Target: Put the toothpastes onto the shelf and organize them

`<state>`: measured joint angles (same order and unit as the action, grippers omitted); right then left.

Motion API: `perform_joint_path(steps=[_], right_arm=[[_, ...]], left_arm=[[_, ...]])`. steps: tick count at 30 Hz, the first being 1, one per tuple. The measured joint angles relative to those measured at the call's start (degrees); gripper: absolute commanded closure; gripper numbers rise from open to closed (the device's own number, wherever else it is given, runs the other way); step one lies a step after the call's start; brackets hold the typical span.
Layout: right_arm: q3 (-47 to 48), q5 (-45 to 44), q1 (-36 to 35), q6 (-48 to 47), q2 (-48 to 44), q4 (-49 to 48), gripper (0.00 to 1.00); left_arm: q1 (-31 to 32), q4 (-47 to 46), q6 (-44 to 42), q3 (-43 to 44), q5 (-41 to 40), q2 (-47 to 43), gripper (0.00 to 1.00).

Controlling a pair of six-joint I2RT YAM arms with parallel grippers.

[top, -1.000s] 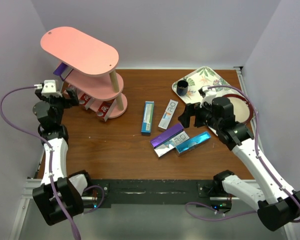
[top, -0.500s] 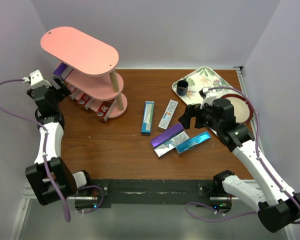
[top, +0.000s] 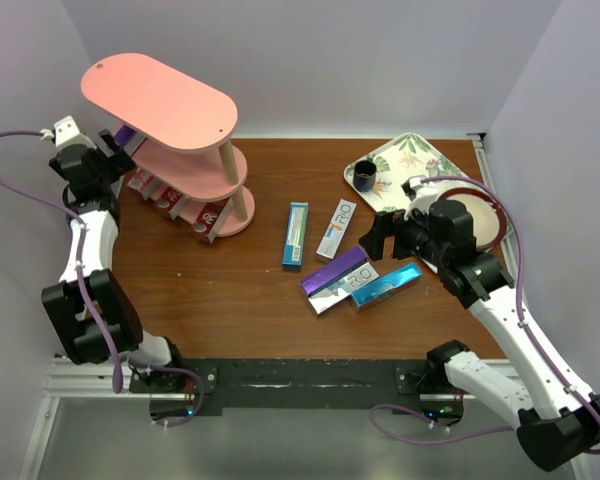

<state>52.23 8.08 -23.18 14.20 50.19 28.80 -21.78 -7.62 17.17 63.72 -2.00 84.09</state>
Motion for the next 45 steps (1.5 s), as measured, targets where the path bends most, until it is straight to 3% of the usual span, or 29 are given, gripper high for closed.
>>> perform_joint_path(steps=[27, 31, 38, 45], right_arm=[[0.0, -1.0, 0.0, -0.1, 0.1, 0.1, 0.02], [0.0, -1.0, 0.0, -0.2, 0.1, 0.1, 0.02], [0.0, -1.0, 0.0, -0.2, 0.9, 0.0, 0.01], [0.0, -1.0, 0.0, -0.1, 1.2, 0.1, 0.01]], left_arm=[[-0.3, 5.2, -1.8, 8.7, -2.6, 7.6, 0.01], [-0.3, 5.3, -1.7, 3.1, -2.3, 0.7, 0.01], [1.1, 4.7, -1.3, -7.8, -1.1, -21.7, 0.0], [10.0, 7.1, -1.6, -11.0, 7.0, -33.3, 0.0]])
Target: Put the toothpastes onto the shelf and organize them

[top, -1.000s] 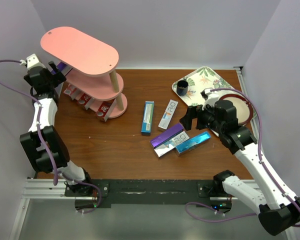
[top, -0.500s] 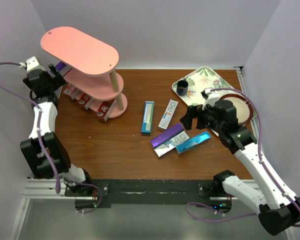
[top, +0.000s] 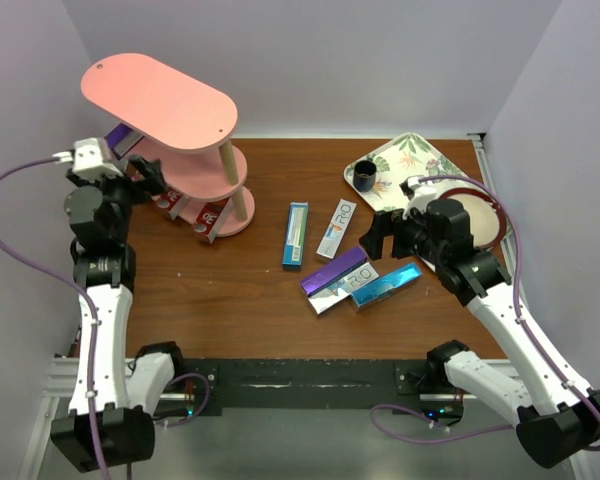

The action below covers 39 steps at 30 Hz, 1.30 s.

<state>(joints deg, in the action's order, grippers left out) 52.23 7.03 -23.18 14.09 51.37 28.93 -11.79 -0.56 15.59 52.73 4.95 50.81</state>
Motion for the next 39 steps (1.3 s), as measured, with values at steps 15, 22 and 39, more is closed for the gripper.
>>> perform_joint_path(steps=[15, 22, 39], right_arm=[[-0.2, -2.0, 0.0, 1.9, 0.0, 2.1, 0.02], [-3.0, -2.0, 0.0, 3.8, 0.0, 2.2, 0.02], [-4.0, -1.5, 0.0, 4.9, -0.1, 3.3, 0.02]], left_arm=[[22.0, 10.8, -2.6, -19.0, 19.6, -17.6, 0.0], [30.5, 4.6, 1.6, -28.2, 21.5, -15.1, 0.0], [61.0, -11.5, -0.8, -20.7, -2.5, 17.7, 0.0]])
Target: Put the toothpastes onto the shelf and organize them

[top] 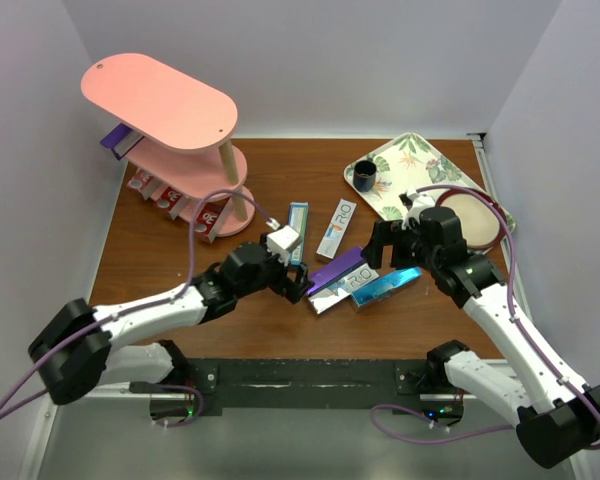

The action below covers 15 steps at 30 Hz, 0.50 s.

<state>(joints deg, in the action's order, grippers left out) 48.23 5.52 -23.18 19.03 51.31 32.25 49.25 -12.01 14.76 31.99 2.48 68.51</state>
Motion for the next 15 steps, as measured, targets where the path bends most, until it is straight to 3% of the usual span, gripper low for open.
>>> perform_joint_path(steps=[15], right_arm=[[-0.7, -0.4, 0.0, -0.5, -0.6, 1.4, 0.02]], left_arm=[[5.0, -4.9, -8.7, 5.1, -9.5, 16.8, 0.04]])
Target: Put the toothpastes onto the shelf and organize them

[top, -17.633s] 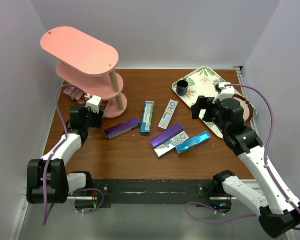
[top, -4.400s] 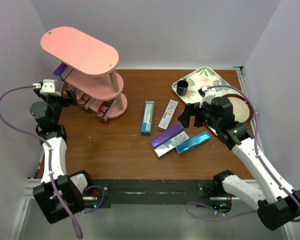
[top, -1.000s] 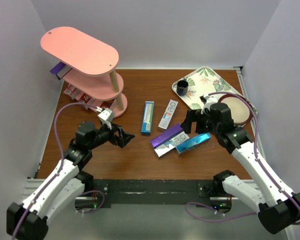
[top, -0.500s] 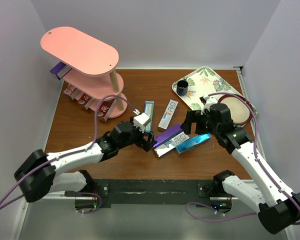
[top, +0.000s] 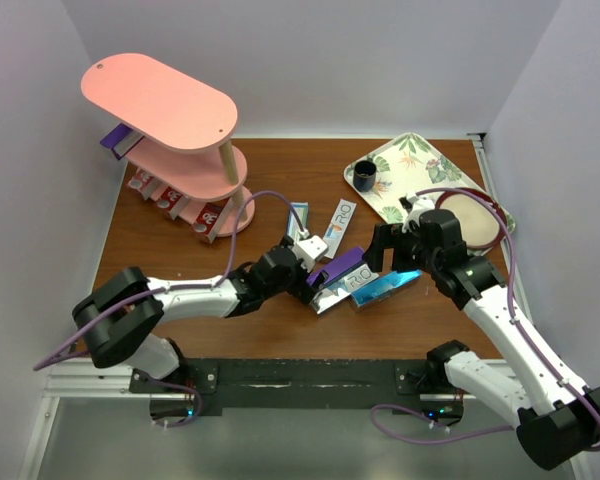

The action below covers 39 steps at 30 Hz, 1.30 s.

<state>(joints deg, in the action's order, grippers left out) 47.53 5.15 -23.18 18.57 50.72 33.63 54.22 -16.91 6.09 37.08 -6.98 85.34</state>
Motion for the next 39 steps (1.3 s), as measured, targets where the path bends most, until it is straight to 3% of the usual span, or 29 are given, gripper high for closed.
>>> perform_joint_path(steps=[5, 13, 22, 28, 39], right_arm=[[0.0, -0.1, 0.0, 0.0, 0.0, 0.0, 0.02], [-0.4, -0.1, 0.0, 0.0, 0.0, 0.0, 0.02], [-1.1, 0.0, 0.0, 0.0, -0.1, 0.0, 0.02], [-1.2, 0.0, 0.0, 0.0, -0.4, 0.0, 0.02], [-1.2, 0.2, 0.0, 0.0, -0.8, 0.0, 0.02]], left_arm=[[0.9, -0.2, -0.8, 0.0, -1.7, 2.2, 0.1], [1.5, -1.0, -0.9, 0.0, -3.6, 2.2, 0.32], [1.7, -1.9, -1.4, -0.4, -1.9, 2.9, 0.37], [0.3, -1.7, -1.3, -0.4, 4.2, 6.4, 0.36], [-0.9, -4.7, -1.2, -1.4, 9.6, 7.0, 0.52]])
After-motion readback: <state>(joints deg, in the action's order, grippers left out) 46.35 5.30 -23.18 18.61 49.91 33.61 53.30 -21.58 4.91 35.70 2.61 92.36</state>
